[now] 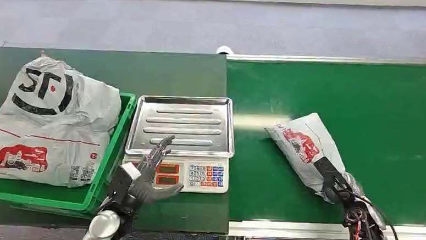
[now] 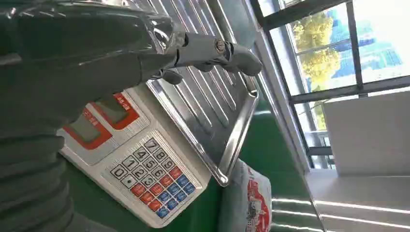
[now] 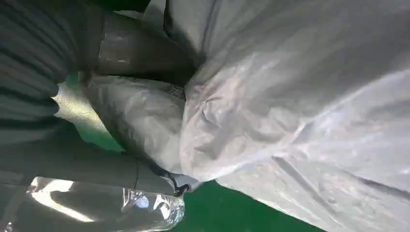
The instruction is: Moved the parcel from conveyor to table for the left to box.
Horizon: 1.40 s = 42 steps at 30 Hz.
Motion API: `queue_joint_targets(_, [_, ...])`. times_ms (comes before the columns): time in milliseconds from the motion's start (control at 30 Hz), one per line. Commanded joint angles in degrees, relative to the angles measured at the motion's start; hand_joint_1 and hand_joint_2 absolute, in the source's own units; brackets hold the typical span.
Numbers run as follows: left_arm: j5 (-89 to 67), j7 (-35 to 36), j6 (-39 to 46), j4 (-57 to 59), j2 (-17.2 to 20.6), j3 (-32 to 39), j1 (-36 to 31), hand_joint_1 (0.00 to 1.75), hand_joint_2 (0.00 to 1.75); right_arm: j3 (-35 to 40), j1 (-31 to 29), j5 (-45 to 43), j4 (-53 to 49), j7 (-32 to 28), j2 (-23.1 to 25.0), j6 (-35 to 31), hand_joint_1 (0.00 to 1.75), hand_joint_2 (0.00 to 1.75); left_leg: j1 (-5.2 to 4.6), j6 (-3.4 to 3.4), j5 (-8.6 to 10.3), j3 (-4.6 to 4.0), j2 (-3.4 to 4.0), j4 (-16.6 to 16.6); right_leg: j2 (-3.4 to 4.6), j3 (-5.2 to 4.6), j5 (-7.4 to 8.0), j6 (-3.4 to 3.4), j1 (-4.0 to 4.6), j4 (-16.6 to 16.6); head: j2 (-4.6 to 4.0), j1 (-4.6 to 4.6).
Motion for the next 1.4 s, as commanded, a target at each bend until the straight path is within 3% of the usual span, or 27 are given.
queue_joint_targets(33, [-0.1,0.4,0.0,0.2,-0.3,1.5,0.7,0.00,1.75,1.6,2.3,-1.1,0.7,-1.6,2.3,-0.5,1.75,1.75,0.06,0.00,0.10,-0.13,-0.08,-0.1,-0.17,-0.07,0.09,-0.06,0.07,-0.2,0.00,0.00])
queue_joint_targets(100, [-0.2,0.4,0.0,-0.4,-0.2,1.7,1.2,0.00,1.75,1.4,2.8,-2.4,-2.1,-3.0,3.0,-1.7,1.75,1.75,0.05,-0.01,0.03,-0.08,-0.05,-0.1,-0.10,-0.03,0.03,-0.04,0.06,-0.1,0.00,0.00])
queue_joint_targets(133, [-0.2,0.4,0.0,-0.6,-0.2,1.8,1.3,0.00,1.75,1.4,3.1,-2.8,-3.2,-3.3,3.2,-2.0,1.75,0.00,0.05,-0.01,0.07,-0.15,-0.05,-0.1,-0.12,-0.11,0.07,-0.06,0.07,-0.1,0.00,0.02])
queue_joint_targets(367, [5.0,-3.1,2.5,-4.1,-2.0,5.5,2.7,0.00,1.75,0.0,6.7,-4.2,-17.8,-6.1,5.8,-16.3,1.75,0.00,0.00,-0.02,0.02,-0.46,-0.01,0.0,-0.04,-0.44,0.01,-0.06,0.01,0.0,0.00,-0.04])
queue_joint_targets(467, [9.2,-5.3,5.1,-5.8,-2.4,7.4,2.3,0.00,1.75,-2.4,9.2,-9.1,-24.3,-12.1,7.0,-22.6,1.75,0.00,0.00,-0.01,0.01,-0.62,-0.09,0.0,-0.10,-0.57,-0.01,-0.04,0.01,0.0,0.00,-0.02])
queue_joint_targets(533, [8.7,-8.9,13.1,-7.5,-3.1,8.1,2.1,0.00,1.75,-3.5,11.0,-14.1,-28.0,-17.0,7.6,-26.0,1.75,0.00,-0.01,-0.01,0.03,-0.68,-0.16,0.0,-0.15,-0.61,-0.02,-0.02,0.00,0.0,0.00,-0.02])
queue_joint_targets(600, [9.3,-10.2,15.9,-9.1,-3.0,7.3,2.3,0.00,1.75,-4.3,12.2,-19.2,-30.8,-19.9,8.4,-26.2,1.75,0.00,0.00,-0.01,0.03,-0.72,-0.23,0.0,-0.22,-0.63,-0.04,-0.02,0.01,0.1,0.00,-0.02])
queue_joint_targets(700, [9.9,-10.4,17.0,-8.9,-2.5,5.8,2.4,0.00,1.75,-4.7,13.6,-24.1,-33.6,-24.6,9.2,-28.8,1.75,0.00,-0.01,-0.01,0.03,-0.74,-0.43,0.0,-0.31,-0.61,-0.08,-0.01,-0.01,0.0,0.00,-0.02])
queue_joint_targets(800, [9.9,-10.5,17.2,-8.5,-2.3,5.4,2.3,0.00,1.75,-4.3,14.0,-24.2,-34.0,-25.3,9.1,-29.7,1.75,0.00,-0.03,-0.01,0.04,-0.78,-0.54,0.0,-0.45,-0.61,-0.10,0.02,-0.04,0.0,0.00,0.00])
queue_joint_targets(833, [10.3,-10.8,17.4,-7.7,-2.2,4.9,2.0,0.00,1.75,-4.8,14.4,-28.6,-35.9,-30.1,10.0,-32.4,1.75,0.00,-0.02,-0.01,0.03,-0.78,-0.54,0.0,-0.43,-0.59,-0.10,0.01,-0.02,0.0,0.00,-0.02])
queue_joint_targets(900, [10.6,-11.1,17.7,-7.1,-2.2,4.5,1.6,0.00,1.75,-4.7,15.3,-30.1,-38.4,-33.9,10.8,-36.5,1.75,0.00,-0.02,-0.01,0.04,-0.78,-0.49,0.0,-0.47,-0.61,-0.09,-0.03,-0.02,0.0,0.00,0.00])
queue_joint_targets(967, [11.2,-11.5,18.2,-6.7,-1.9,4.2,1.3,0.00,1.75,-7.4,15.5,-29.7,-41.8,-38.3,13.1,-36.9,1.75,0.00,-0.04,-0.01,0.06,-0.82,-0.52,0.0,-0.50,-0.67,-0.10,-0.02,-0.04,0.0,0.00,0.00])
queue_joint_targets(1167, [11.9,-12.4,19.5,-7.4,-1.9,4.5,1.1,0.00,1.75,-8.4,16.6,-24.8,-50.9,-38.3,16.1,-36.9,1.75,0.00,-0.01,-0.01,0.05,-0.78,-0.41,0.0,-0.46,-0.65,-0.08,-0.04,0.00,0.0,0.00,-0.04])
queue_joint_targets(1400, [13.4,-13.4,19.6,-5.9,-1.3,4.3,0.2,0.00,1.75,-0.4,17.3,-21.4,-55.0,-38.3,15.9,-36.9,1.75,0.00,-0.04,-0.01,0.05,-0.84,-0.45,0.0,-0.42,-0.72,-0.09,0.00,-0.05,0.1,0.00,0.00])
